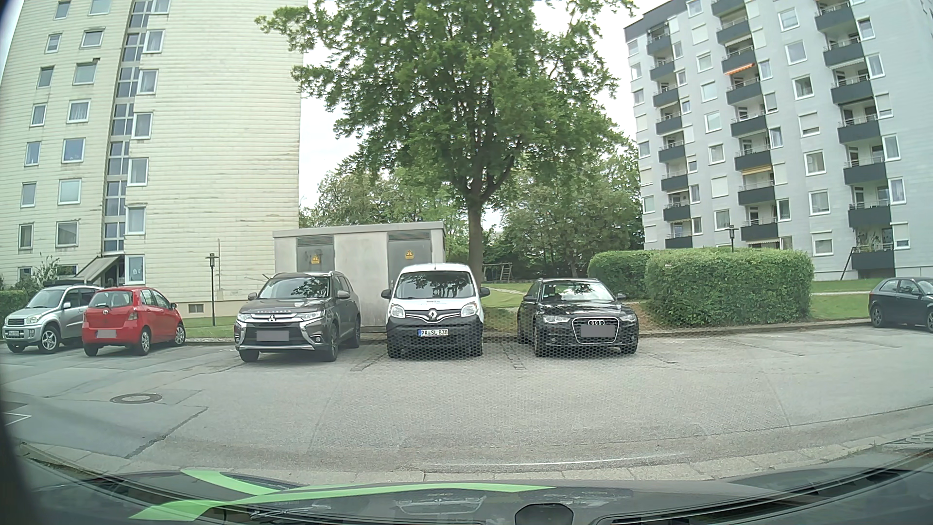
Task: Follow the waypoints while adhering to traffic rules and regulations
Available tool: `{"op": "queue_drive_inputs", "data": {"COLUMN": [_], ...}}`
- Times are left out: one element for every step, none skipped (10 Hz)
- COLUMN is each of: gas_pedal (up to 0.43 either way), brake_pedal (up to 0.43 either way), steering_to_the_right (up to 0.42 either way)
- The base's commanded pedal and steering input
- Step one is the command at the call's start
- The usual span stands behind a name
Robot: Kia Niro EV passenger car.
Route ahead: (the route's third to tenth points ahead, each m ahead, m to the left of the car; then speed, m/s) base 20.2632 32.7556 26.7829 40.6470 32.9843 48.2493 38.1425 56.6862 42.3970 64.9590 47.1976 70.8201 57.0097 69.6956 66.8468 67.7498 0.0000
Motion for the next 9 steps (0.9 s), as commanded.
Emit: {"op": "queue_drive_inputs", "data": {"gas_pedal": [0.000, 0.000, 0.000, 0.000, 0.000, 0.000, 0.000, 0.000, 0.000], "brake_pedal": [0.384, 0.378, 0.378, 0.378, 0.378, 0.378, 0.378, 0.378, 0.378], "steering_to_the_right": [-0.380, -0.380, -0.380, -0.380, -0.380, -0.380, -0.380, -0.380, -0.380]}}
